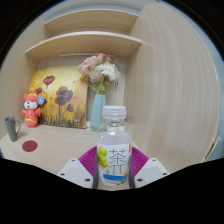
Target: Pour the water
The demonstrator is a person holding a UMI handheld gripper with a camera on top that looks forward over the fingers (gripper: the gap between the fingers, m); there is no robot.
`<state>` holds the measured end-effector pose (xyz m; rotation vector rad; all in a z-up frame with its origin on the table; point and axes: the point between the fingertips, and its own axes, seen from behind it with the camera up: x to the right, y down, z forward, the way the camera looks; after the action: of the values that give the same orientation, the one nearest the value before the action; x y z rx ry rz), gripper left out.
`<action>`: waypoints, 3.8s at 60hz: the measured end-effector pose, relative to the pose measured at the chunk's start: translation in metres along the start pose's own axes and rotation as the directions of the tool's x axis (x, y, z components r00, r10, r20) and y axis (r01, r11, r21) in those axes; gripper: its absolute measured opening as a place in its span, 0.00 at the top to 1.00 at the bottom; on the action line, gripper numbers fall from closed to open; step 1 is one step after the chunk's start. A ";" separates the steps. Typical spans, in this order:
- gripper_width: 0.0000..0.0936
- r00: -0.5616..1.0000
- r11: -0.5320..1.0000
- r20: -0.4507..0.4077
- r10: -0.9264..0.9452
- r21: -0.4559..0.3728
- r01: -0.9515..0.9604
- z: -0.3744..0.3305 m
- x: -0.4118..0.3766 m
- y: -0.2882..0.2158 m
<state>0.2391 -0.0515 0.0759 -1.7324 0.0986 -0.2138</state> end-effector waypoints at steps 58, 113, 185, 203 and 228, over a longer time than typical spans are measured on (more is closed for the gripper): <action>0.56 -0.129 -0.260 -0.364 -0.922 0.339 0.904 -0.001 -0.385 -0.160; 0.55 0.503 0.397 -0.165 -0.848 0.430 0.811 0.000 -0.354 -0.223; 0.27 0.935 0.995 0.354 0.009 -0.094 0.026 0.019 -0.341 -0.023; 0.11 0.938 0.978 0.336 0.083 -0.206 -0.013 -0.045 -0.311 0.007; 0.10 0.981 0.982 0.186 0.058 -0.189 -0.022 -0.140 -0.221 -0.018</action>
<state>-0.0062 -0.1430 0.0967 -1.9267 0.0132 -0.0075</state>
